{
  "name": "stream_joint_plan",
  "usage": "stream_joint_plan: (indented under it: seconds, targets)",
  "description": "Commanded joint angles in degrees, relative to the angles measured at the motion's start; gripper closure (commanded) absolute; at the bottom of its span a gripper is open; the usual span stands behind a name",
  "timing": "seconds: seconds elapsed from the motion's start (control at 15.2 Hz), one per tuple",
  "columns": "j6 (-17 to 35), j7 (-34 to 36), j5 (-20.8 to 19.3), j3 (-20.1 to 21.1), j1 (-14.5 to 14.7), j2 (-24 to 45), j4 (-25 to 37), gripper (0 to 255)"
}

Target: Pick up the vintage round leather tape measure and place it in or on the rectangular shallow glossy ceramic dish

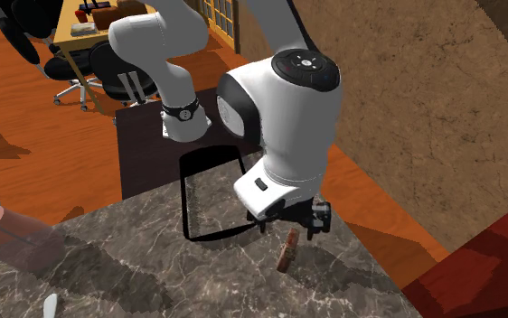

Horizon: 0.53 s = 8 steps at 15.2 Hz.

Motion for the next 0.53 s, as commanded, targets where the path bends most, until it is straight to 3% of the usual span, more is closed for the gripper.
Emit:
stream_joint_plan:
  seconds: [0.0,0.46]
  targets:
    - [1.2,0.8,-0.7,-0.2,0.2,1.6,0.4,0]
    - [4.8,1.7,-2.0,-0.9,0.7,5.4,0.5,0]
